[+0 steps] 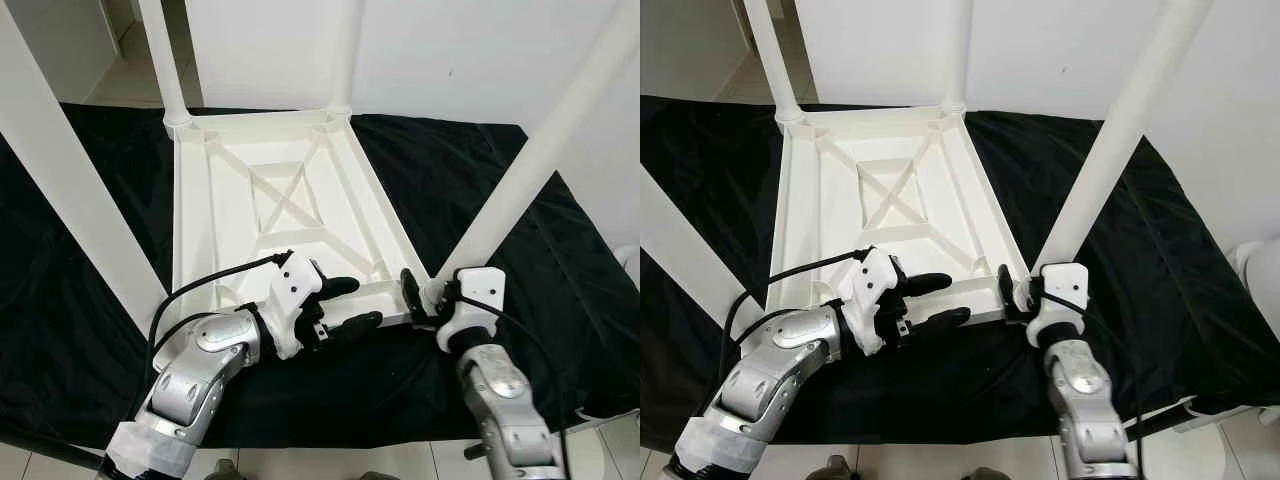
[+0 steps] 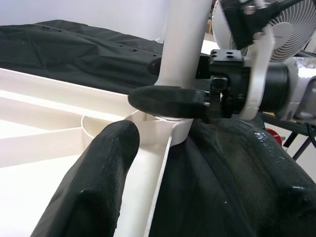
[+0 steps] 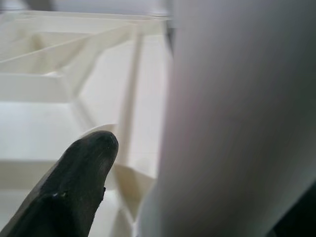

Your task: Building children table

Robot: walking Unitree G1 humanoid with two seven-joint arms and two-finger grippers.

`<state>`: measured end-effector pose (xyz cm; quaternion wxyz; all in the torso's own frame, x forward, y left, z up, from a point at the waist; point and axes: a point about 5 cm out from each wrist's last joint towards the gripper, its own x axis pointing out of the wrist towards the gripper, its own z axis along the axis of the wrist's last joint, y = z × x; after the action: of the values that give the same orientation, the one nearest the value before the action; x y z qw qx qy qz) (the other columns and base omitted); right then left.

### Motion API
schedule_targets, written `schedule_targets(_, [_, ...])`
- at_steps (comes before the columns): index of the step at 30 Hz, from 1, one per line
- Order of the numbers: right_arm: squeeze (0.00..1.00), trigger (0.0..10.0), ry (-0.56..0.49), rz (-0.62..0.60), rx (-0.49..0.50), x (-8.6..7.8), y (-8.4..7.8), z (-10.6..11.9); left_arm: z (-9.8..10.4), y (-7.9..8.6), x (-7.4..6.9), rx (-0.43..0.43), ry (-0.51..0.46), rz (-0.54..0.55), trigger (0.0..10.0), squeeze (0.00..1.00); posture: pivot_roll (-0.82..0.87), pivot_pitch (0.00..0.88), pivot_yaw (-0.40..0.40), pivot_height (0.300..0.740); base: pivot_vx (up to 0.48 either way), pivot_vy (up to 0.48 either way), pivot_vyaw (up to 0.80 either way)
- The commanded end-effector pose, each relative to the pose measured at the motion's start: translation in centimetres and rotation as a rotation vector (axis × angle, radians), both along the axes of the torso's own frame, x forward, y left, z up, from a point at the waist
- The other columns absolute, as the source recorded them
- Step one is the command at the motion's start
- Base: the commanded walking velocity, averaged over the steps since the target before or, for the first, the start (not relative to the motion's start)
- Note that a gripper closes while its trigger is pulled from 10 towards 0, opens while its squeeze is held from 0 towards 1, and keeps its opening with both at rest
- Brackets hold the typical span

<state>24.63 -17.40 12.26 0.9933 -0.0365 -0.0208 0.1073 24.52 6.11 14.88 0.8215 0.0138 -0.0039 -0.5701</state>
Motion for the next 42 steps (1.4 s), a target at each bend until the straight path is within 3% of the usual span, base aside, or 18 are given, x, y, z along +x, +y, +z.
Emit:
schedule_targets(1, [0.00,10.0,0.008,0.047,0.012,-0.2,-0.1,-0.2,-0.3,0.3,0.3,0.022,0.000,0.059,10.0,0.00,0.04,0.014,-0.042,0.740,0.000,0.000,0.00])
schedule_targets(3, [0.00,10.0,0.009,0.064,0.012,-0.2,-0.1,-0.2,-0.3,0.2,0.3,0.023,0.000,0.058,10.0,0.00,0.04,0.014,-0.042,0.740,0.000,0.000,0.00])
schedule_targets(7, [0.00,10.0,0.028,0.257,-0.046,-0.1,-1.6,0.3,-0.7,0.1,0.1,0.063,-0.017,0.035,10.0,0.00,0.04,0.012,-0.039,0.740,0.000,0.000,0.00])
schedule_targets(13, [0.00,10.0,0.050,0.308,-0.094,0.5,-2.0,0.1,-0.9,0.0,0.2,0.090,-0.016,0.032,10.0,0.00,0.04,0.007,-0.038,0.740,0.000,0.000,0.00])
schedule_targets(14, [0.00,6.5,0.056,0.331,-0.100,0.6,-2.1,0.0,-0.9,-0.1,0.2,0.091,-0.007,0.032,10.0,0.00,0.04,0.007,-0.038,0.740,0.000,0.000,0.00])
schedule_targets(15, [0.00,6.5,0.056,0.331,-0.100,0.6,-2.1,0.0,-0.9,-0.1,0.2,0.091,-0.007,0.032,10.0,0.00,0.04,0.007,-0.038,0.740,0.000,0.000,0.00])
schedule_targets(17, [0.00,0.0,0.070,0.366,-0.126,1.0,-2.5,-0.1,-1.0,-0.2,0.3,0.093,-0.005,0.034,10.0,0.00,0.04,0.001,-0.042,0.740,0.000,0.000,0.00])
schedule_targets(27, [0.00,0.0,0.116,0.415,-0.114,1.0,-3.2,-0.6,-0.9,-0.5,0.4,0.091,-0.014,0.037,10.0,0.00,0.04,0.000,-0.047,0.740,0.000,0.000,0.00])
schedule_targets(32, [0.00,0.0,0.112,0.364,-0.101,0.6,-3.6,-0.8,-1.1,-0.7,0.3,0.095,-0.010,0.035,10.0,0.00,0.04,0.001,-0.053,0.740,0.000,0.000,0.00])
schedule_targets(33, [0.00,4.5,0.102,0.328,-0.093,0.6,-3.7,-0.7,-1.1,-0.7,0.2,0.095,-0.009,0.036,10.0,0.00,0.03,0.002,-0.053,0.740,0.000,0.000,0.00])
schedule_targets(34, [0.00,4.5,0.102,0.328,-0.093,0.6,-3.7,-0.7,-1.1,-0.7,0.2,0.095,-0.009,0.036,10.0,0.00,0.03,0.002,-0.053,0.740,0.000,0.000,0.00])
schedule_targets(35, [0.00,10.0,0.087,0.286,-0.079,0.6,-3.8,-0.5,-1.1,-0.6,0.3,0.096,-0.009,0.039,10.0,0.00,0.03,0.003,-0.053,0.740,0.000,0.000,0.00])
schedule_targets(38, [0.00,10.0,0.076,0.246,-0.071,0.7,-3.8,-0.4,-1.1,-0.6,0.3,0.098,-0.009,0.041,10.0,0.00,0.03,0.003,-0.053,0.740,0.000,0.000,0.00])
schedule_targets(42, [0.00,10.0,0.062,0.086,-0.057,0.8,-3.6,-0.5,-1.3,-0.6,0.4,0.106,-0.013,0.052,10.0,0.00,0.02,0.006,-0.053,0.740,0.000,0.000,0.00])
